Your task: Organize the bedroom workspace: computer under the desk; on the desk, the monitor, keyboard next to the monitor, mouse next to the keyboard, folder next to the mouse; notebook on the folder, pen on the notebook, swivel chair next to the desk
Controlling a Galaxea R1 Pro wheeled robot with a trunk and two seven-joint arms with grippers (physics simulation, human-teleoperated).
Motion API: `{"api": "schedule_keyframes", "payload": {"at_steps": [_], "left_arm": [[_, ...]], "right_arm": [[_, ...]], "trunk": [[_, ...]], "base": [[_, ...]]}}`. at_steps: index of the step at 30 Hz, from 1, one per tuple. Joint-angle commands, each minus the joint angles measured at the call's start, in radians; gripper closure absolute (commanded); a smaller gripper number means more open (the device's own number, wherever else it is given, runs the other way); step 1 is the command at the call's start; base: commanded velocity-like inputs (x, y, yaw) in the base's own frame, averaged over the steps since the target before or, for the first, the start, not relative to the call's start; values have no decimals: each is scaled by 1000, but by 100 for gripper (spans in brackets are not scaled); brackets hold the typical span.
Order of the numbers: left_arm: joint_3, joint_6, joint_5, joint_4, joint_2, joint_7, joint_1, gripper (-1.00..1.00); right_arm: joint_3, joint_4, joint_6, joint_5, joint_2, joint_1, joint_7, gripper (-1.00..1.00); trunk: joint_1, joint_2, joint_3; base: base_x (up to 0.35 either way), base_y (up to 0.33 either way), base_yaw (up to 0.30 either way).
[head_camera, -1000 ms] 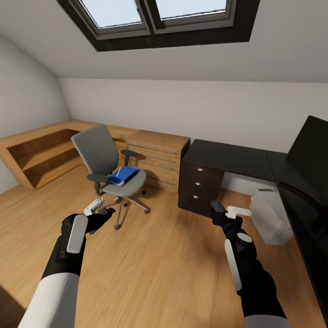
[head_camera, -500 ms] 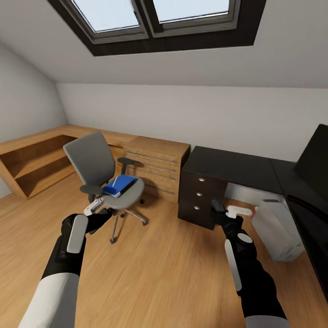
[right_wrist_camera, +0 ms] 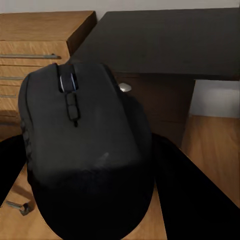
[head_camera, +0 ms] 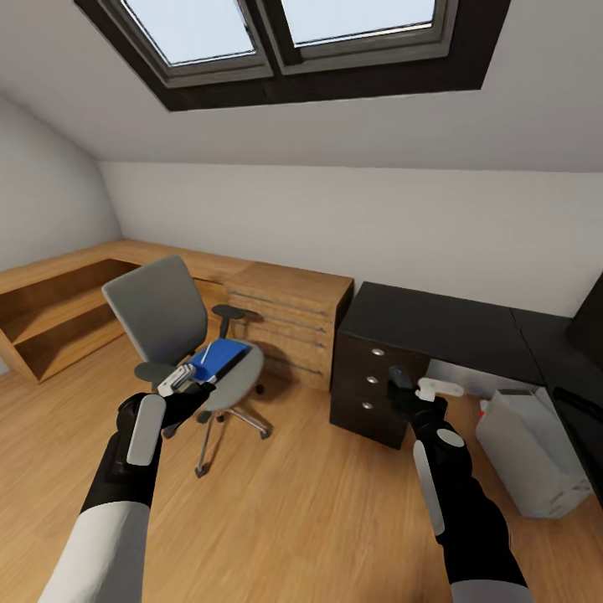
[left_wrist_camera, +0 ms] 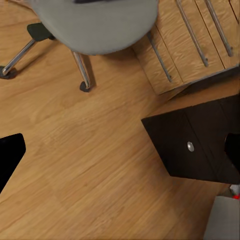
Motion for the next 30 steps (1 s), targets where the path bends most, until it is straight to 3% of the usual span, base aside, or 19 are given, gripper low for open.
{"api": "schedule_keyframes", "payload": {"at_steps": [1, 14, 30], "left_arm": [[2, 3, 10, -1, -2, 9, -1, -100], [2, 4, 12, -1, -4, 9, 0, -100], [2, 4, 12, -1, -5, 9, -1, -100]], "right_arm": [[-1, -2, 6, 3, 1, -1, 2, 100], [-2, 0, 6, -1, 0, -1, 4, 100], [-4, -2, 6, -2, 1, -1, 5, 100]], "trunk": [[1, -1, 0], [1, -1, 2], [1, -1, 2]], "base": [[329, -26, 117], [328, -89, 43], [297, -190, 0]]}}
